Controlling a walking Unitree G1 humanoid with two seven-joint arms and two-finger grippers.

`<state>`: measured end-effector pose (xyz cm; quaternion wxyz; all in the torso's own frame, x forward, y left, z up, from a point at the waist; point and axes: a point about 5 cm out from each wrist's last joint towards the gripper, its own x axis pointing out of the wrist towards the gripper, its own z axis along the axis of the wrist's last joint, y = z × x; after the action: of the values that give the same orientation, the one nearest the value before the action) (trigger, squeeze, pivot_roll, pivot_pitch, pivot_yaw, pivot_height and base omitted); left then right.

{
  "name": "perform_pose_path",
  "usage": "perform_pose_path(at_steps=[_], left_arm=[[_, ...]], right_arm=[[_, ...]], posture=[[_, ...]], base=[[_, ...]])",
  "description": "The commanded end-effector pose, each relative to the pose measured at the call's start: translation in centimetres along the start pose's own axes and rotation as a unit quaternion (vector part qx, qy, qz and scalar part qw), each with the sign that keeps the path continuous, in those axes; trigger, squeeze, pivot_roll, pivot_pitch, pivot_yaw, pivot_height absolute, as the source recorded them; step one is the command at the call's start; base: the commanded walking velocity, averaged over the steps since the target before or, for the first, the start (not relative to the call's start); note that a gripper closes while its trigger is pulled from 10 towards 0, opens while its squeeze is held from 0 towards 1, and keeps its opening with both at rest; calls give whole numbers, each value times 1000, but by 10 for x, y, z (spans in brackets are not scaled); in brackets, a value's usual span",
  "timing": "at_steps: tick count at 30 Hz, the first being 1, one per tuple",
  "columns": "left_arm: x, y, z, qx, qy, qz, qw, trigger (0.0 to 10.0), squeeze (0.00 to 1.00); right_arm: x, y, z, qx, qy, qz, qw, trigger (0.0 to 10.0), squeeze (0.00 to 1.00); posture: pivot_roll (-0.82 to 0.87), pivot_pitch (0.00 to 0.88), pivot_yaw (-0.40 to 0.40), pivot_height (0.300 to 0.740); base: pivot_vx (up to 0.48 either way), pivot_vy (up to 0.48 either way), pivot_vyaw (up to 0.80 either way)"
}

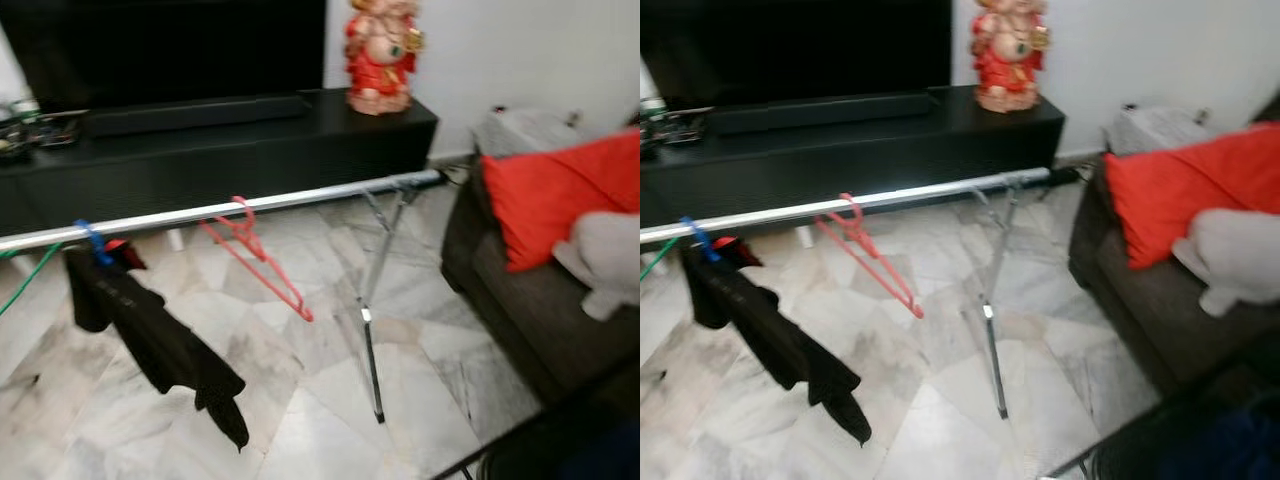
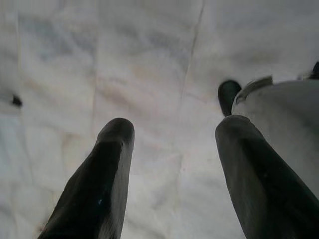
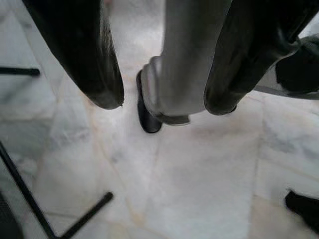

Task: Hang hanger

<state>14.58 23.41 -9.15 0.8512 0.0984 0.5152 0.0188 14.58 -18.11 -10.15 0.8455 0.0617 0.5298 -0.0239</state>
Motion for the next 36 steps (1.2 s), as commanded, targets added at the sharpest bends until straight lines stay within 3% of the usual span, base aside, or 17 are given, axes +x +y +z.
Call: perform_pose_path(at_steps=[1,9,36], left_arm=[[-1,-2,-11,2,19,-5,1000,10000,0],[-2,1,-11,2,18,-9,1000,10000,0],[0,-14,-6,14,14,-25,1000,10000,0]], right_arm=[[0,0,0,2,0,-2,1000,10000,0],[0,1,0,6,-1,-4,1000,10000,0],[0,3,0,23,-9,-12,1000,10000,0]], posture=[[-17,61,10,740],[-18,65,13,740],[-19,78,29,740]], base=[[0,0,-706],[0,0,-704],[0,0,-702]])
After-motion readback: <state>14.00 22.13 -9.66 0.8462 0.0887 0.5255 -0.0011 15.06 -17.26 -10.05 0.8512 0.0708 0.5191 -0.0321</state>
